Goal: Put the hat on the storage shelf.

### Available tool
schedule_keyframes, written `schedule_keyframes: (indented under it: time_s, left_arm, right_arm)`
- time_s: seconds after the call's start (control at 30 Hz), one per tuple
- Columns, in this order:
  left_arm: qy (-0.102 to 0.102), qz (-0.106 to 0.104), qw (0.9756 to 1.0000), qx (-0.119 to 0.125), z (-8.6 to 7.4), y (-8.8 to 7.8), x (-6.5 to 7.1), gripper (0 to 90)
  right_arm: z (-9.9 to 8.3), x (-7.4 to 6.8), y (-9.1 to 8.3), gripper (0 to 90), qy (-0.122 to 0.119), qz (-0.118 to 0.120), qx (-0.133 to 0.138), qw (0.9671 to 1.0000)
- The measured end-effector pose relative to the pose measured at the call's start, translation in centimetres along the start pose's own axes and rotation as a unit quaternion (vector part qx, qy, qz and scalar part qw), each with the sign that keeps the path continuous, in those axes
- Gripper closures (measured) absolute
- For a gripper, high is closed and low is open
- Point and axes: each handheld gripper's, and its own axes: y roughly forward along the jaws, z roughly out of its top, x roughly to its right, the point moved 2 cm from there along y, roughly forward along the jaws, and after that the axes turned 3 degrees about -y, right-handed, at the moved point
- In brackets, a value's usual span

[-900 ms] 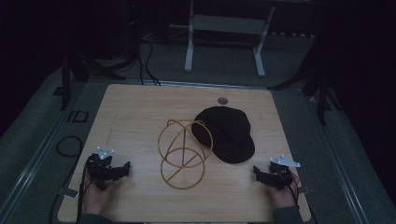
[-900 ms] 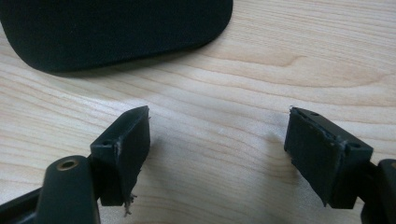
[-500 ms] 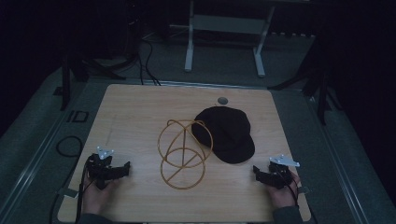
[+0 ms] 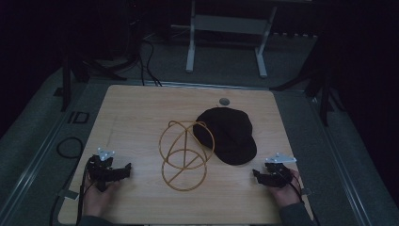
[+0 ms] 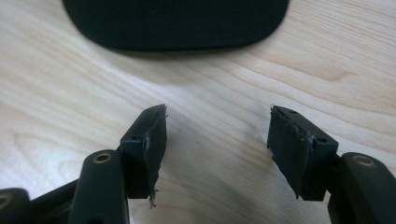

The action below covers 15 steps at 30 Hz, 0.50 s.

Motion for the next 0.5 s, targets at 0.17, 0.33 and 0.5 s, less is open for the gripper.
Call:
schedule_keyframes:
  time_s: [0.17, 0.33, 0.5]
  left_arm:
    - [0.0, 0.0, 1.0, 0.0, 0.0, 0.0, 0.0, 1.8]
    - [0.0, 0.0, 1.0, 0.0, 0.0, 0.0, 0.0, 1.8]
    - [-0.001, 0.0, 1.0, 0.001, 0.0, 0.0, 0.0, 1.8]
  right_arm:
    - [0.6, -0.5, -0.2, 39.2, -0.036, 0.008, -0.015, 0.9992]
    - [1.6, -1.0, -0.6, 39.4, -0.058, 0.01, -0.02, 0.998]
    - [2.7, -1.2, -1.1, 39.3, -0.067, 0.015, -0.025, 0.9973]
